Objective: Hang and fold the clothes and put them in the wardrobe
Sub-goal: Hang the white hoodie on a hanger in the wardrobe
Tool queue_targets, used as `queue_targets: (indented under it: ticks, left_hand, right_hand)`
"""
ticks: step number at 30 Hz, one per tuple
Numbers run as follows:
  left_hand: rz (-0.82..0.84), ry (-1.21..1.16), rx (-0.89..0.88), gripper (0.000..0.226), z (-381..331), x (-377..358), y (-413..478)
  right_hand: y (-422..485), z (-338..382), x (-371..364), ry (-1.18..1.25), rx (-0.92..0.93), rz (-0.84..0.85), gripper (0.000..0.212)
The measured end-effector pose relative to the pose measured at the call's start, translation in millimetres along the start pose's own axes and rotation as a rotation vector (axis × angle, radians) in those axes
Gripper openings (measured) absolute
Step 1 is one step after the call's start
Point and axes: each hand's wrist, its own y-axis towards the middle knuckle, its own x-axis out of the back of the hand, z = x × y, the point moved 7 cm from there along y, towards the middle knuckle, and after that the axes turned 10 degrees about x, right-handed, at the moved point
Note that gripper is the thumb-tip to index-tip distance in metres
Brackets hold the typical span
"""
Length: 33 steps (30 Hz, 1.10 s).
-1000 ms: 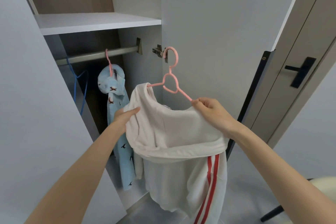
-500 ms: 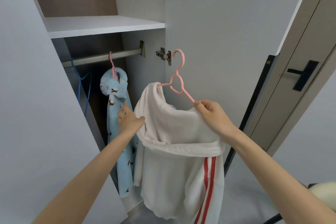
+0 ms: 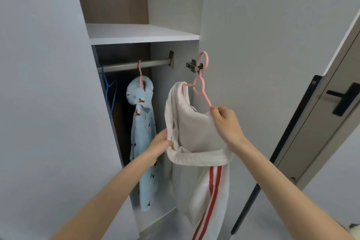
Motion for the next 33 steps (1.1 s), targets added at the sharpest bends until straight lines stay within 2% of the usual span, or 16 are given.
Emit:
queue_targets:
  ticks: [1, 5, 9, 13, 24, 33]
  left_hand:
    - [-0.029, -0.008, -0.012, 0.049, -4, 10, 0]
    - [-0.181, 0.04, -0.106, 0.063, -26, 45, 2]
    - [-0.311, 0.099, -0.245, 0.062, -50, 72, 10]
    - [-0.408, 0.177, -0.278, 0.071, -61, 97, 32]
    - [-0.567, 0.046, -0.138, 0.074, -80, 154, 133]
    - [-0.575, 0.066, -0.091, 0.054, -102, 165, 205]
  right_hand:
    - [2, -1, -2, -0.005, -0.002, -0.011, 0.04]
    - [12, -8, -14, -0.014, -0.014, -0.019, 0.04]
    - [27, -18, -37, -0.055, -0.026, 0.006, 0.038]
    - [48, -32, -67, -0.084, -0.037, 0.038, 0.038]
    - [160, -70, -155, -0.178, -0.04, 0.133, 0.039]
    - [233, -82, -206, -0.193, 0.016, 0.19, 0.033]
